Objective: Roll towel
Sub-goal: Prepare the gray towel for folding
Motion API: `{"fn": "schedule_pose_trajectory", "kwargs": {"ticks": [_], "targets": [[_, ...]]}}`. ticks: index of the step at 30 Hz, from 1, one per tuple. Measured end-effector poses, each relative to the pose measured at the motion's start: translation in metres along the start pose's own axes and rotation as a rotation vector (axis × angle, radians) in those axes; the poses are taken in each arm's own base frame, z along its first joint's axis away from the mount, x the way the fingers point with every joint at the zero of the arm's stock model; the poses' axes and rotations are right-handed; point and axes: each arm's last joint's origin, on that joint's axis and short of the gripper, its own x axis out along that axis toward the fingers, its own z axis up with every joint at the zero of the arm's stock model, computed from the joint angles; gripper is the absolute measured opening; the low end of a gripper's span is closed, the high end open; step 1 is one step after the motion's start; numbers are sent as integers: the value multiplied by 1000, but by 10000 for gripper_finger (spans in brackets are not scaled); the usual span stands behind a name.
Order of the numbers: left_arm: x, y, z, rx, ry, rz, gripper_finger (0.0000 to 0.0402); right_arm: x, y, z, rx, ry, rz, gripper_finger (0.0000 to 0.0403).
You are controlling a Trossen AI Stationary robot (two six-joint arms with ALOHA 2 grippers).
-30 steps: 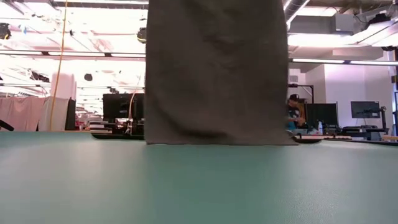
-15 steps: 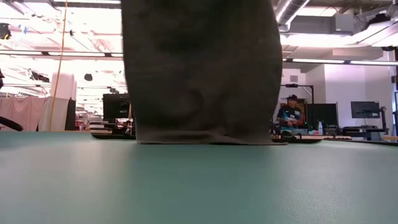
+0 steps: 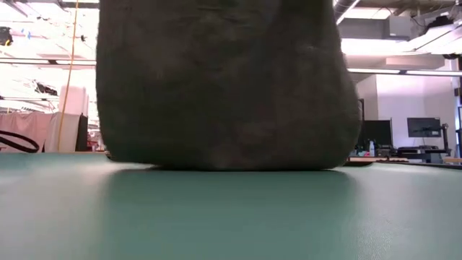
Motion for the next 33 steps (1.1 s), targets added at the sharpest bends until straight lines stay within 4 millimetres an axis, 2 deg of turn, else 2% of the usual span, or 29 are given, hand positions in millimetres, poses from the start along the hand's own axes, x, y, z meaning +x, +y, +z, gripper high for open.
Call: {"fn": "schedule_pose_trajectory", "kwargs": {"ticks": [4, 7, 10, 12, 17, 20, 22, 29, 33], "targets": [[36, -46, -10, 90, -35, -16, 0, -30, 13, -3, 90, -33, 98, 9], [47, -83, -15, 97, -126, -28, 0, -55, 18, 1, 182, -51, 177, 9], [44, -119, -19, 112, -246, 6, 0, -79, 32, -1, 229, -64, 246, 9], [37, -135, -24, 153, -278, 84, 0, -89, 42, -3, 226, -71, 269, 9], [12, -157, -28, 146, -382, 322, 0, -96, 68, 7, 101, -86, 260, 9], [8, -156, -32, 200, -369, 464, 0, -79, 80, 13, -27, -86, 210, 9], [11, -150, -34, 226, -335, 519, 0, -58, 82, 17, -75, -67, 153, 9], [34, -106, -41, 234, -115, 575, 0, 21, 78, 14, -175, 24, -48, 9], [41, -79, -43, 272, -10, 655, 0, 53, 74, 8, -258, 72, -131, 9]]}}
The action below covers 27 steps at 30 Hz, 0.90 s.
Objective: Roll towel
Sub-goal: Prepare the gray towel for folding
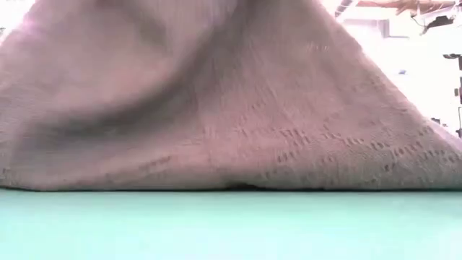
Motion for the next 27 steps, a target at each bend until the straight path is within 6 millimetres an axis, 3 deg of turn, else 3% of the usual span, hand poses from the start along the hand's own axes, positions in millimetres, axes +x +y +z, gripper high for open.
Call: {"fn": "schedule_pose_trajectory", "kwargs": {"ticks": [8, 16, 19, 22, 27], "targets": [[17, 49, -15, -51, 34, -112, 0, 62, -2, -33, -179, 117, -135, 9], [25, 83, -28, -52, -216, -22, 0, 77, -25, -89, -246, 179, -184, 9], [24, 102, -27, 20, -252, 133, 0, 86, -48, -84, -238, 209, -214, 9], [21, 128, -24, 120, -253, 316, 0, 108, -89, -70, -204, 270, -299, 9], [31, 162, -23, 480, -260, 549, 0, 155, -157, -50, -222, 427, -460, 9]]}}
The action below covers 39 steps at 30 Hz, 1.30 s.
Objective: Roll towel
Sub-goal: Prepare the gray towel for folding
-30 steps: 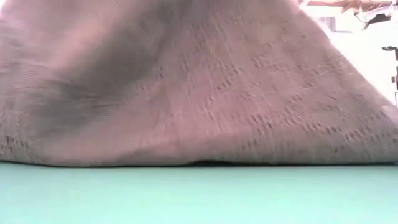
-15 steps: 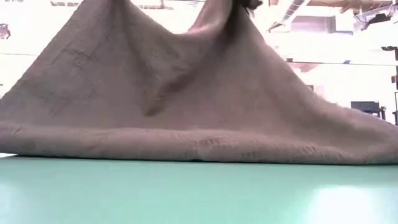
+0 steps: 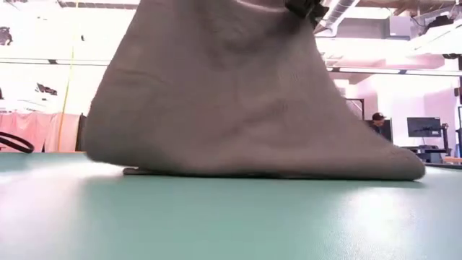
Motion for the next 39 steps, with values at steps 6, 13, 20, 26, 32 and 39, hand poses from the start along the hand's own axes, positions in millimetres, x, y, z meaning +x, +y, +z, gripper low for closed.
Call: {"fn": "schedule_pose_trajectory", "kwargs": {"ticks": [6, 13, 20, 26, 32, 39], "targets": [[31, 40, -37, 166, -5, 270, 0, 70, -91, 44, 145, 71, -22, 9], [80, 127, -97, 91, -152, 343, 0, 92, -183, 73, 411, -449, -176, 9], [119, 180, -125, -49, -201, 213, 0, 79, -195, 72, 360, -421, -222, 9], [88, 165, -101, 70, -222, 104, 0, 67, -163, 73, 213, -255, -73, 9], [44, 140, -79, -282, -255, -286, 0, 25, -126, 71, 171, -181, 109, 9], [-14, 114, -39, -684, -323, -718, 0, -55, -95, 41, 199, -195, 270, 9]]}}
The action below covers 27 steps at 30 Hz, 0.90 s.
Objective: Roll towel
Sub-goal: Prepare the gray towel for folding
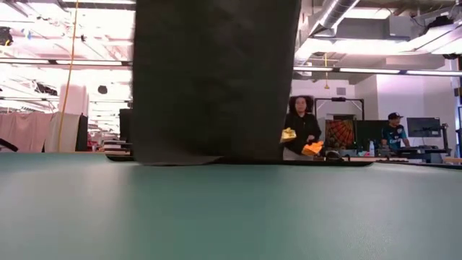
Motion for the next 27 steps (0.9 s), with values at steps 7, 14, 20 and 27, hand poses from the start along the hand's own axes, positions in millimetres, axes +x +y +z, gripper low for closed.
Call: {"fn": "schedule_pose_trajectory", "kwargs": {"ticks": [7, 14, 20, 27], "targets": [[23, -43, -16, -229, -17, -238, 0, -78, 33, -24, 148, -127, 263, 9], [51, -34, -45, 114, 321, 420, 0, -48, 48, -19, 22, -92, 54, 9], [50, 7, -60, 358, 499, 725, 0, 72, 28, -30, -42, 219, -180, 9], [24, 105, -111, 735, 477, 1009, 0, 220, -30, -39, 25, 254, -199, 9]]}}
